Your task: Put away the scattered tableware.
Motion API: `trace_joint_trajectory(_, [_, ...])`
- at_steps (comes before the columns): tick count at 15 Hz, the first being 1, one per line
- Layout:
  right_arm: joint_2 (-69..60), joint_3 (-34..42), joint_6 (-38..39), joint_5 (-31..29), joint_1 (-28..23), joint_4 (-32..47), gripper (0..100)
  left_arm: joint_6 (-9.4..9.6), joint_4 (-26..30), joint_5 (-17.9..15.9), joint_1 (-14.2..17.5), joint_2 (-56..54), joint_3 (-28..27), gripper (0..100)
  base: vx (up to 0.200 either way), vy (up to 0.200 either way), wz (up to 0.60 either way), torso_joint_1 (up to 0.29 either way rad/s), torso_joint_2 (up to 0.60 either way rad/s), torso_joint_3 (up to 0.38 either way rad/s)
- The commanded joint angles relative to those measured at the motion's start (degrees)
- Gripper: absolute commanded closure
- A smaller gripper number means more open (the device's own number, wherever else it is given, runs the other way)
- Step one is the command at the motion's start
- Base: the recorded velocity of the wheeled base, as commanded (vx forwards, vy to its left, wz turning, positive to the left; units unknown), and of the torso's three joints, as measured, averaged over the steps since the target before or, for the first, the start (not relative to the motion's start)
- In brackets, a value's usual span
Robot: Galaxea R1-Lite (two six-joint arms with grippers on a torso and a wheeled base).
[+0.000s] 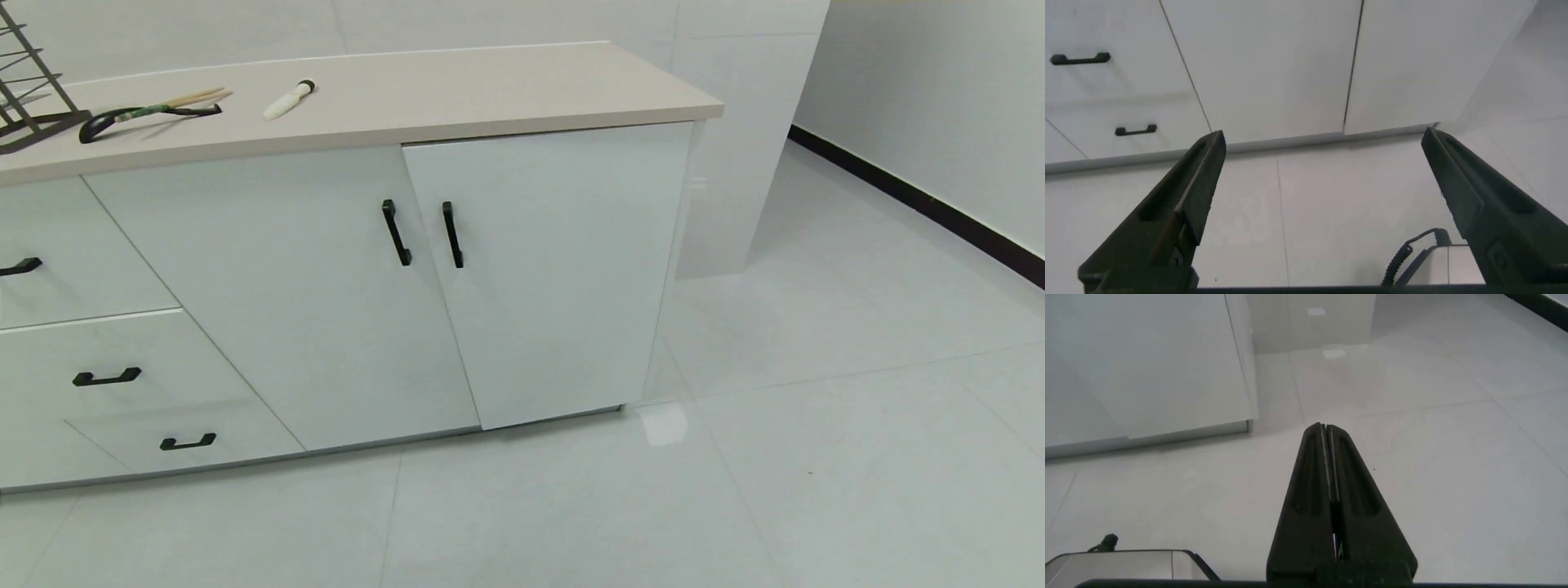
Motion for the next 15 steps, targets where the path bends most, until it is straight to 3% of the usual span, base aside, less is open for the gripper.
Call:
trace_joint_trajectory(1, [0.2, 0.0, 0.0, 0.0, 0.0, 0.0, 100, -0.02, 0.0, 0.1, 0.0, 0.0, 0.0, 0, 0.000, 0.200, 0.00, 0.007, 0.00, 0.002])
trace_joint_trajectory(4, [0.2, 0.0, -0.2, 0.1, 0.0, 0.0, 100, -0.02, 0.0, 0.1, 0.0, 0.0, 0.0, 0, 0.000, 0.200, 0.00, 0.004, 0.00, 0.004])
trace_joint_trajectory(13, [0.2, 0.0, -0.1, 0.0, 0.0, 0.0, 100, -0.02, 0.0, 0.1, 0.0, 0.0, 0.0, 0, 0.000, 0.200, 0.60, 0.003, 0.00, 0.004])
trace_joint_trajectory(15, [0.2, 0.0, 0.0, 0.0, 0.0, 0.0, 100, -0.02, 0.0, 0.1, 0.0, 0.0, 0.0, 0, 0.000, 0.200, 0.00, 0.002, 0.00, 0.002])
